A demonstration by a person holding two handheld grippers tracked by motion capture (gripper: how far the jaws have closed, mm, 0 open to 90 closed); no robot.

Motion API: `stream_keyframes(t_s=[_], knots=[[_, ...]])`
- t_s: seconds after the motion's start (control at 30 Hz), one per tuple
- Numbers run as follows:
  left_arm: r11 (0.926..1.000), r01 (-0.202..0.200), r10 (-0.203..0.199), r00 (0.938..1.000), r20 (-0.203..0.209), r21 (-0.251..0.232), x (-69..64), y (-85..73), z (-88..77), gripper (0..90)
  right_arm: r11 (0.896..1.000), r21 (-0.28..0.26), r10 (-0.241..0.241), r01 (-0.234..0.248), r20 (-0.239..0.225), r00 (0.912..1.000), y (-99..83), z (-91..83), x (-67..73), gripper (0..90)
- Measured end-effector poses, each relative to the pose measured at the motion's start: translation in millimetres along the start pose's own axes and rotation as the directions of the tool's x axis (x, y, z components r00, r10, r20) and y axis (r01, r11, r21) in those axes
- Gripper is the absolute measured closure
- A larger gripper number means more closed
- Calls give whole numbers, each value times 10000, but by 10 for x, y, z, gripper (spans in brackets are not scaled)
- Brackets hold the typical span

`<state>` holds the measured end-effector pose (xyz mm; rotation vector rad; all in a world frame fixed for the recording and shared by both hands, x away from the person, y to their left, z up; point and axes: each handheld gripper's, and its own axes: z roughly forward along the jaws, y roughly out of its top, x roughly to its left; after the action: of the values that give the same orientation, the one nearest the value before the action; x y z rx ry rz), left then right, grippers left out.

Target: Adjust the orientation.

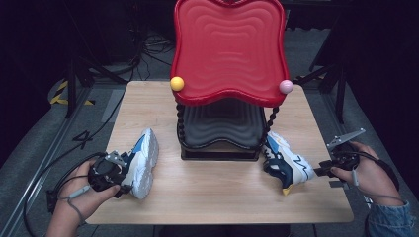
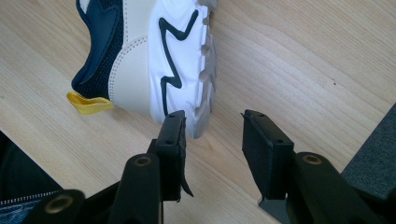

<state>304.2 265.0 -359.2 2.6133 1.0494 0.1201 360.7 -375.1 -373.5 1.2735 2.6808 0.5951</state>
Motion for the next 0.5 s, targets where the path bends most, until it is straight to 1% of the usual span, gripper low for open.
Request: stream_keyframes(t_s=[0.03,0.07,0.1,0.13,0.2,0.27,0.37,0.4,0.43,0.5], knots=[[9999,-96,96,9999,-42,88,1,16,-13,534,10000,-5,-2,2,-10,10000,6,0,9,605],[9998,-137,136,9999,29,158,-6,48,-51,543,10000,-38,-61,61,-60,10000,9,-4,25,602],[9998,-137,136,9999,29,158,-6,48,-51,557,10000,-38,-61,61,-60,10000,9,-4,25,602],[9996,-148,145,9998,128,244,-16,65,-77,557,9999,-62,-94,93,-109,9999,10,-6,32,598],[9995,-297,296,9995,92,48,-20,86,-112,572,9998,-144,-161,161,0,9999,1,-26,40,591],[9995,-300,301,9994,147,-82,-14,106,-135,590,9997,-176,-160,160,34,9999,-15,-46,36,590],[9992,-404,404,9992,21,-30,-1,148,-142,641,9997,-193,-119,120,53,9999,-36,-57,34,589],[9993,-371,370,9990,254,21,5,164,-147,677,9997,-178,-144,145,30,9999,-42,-52,32,588],[9994,-336,335,9981,515,13,14,176,-164,780,9998,-169,-109,109,7,9999,-45,-52,33,588],[9980,-468,503,9950,862,-427,41,224,-225,897,9997,-177,-149,149,12,9999,-51,-50,32,588]])
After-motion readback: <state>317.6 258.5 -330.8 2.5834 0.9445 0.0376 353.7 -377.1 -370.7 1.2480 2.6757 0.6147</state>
